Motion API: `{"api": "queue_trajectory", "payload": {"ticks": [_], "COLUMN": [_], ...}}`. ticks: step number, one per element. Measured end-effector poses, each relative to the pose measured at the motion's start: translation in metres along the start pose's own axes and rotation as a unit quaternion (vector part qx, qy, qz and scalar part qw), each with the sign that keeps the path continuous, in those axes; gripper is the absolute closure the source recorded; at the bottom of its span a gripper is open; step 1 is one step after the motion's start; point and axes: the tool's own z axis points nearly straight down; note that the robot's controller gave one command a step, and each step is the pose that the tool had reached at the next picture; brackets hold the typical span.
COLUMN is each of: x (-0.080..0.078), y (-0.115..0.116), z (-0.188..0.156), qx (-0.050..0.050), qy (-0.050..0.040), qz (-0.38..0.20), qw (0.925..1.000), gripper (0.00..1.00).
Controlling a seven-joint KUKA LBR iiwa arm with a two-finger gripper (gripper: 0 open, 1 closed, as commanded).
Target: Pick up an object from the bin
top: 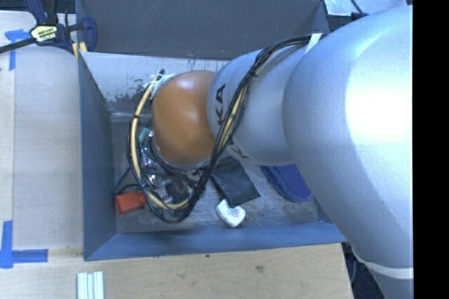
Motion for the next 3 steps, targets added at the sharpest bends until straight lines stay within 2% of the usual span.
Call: {"api": "queue_trajectory", "payload": {"ticks": [1,2,3], "x": [-0.004,0.002,0.002], "y": [0.015,0.026,0.026], "z": [-0.115,-0.070,-0.071], "qx": [-0.004,-0.006,-0.006], "qy": [0.0063,0.0119,0.0109], "qz": [0.017,-0.178,-0.177], "qw": [0.9998,0.9840,0.9842], "gripper": [1.00,1.00,0.00]}}
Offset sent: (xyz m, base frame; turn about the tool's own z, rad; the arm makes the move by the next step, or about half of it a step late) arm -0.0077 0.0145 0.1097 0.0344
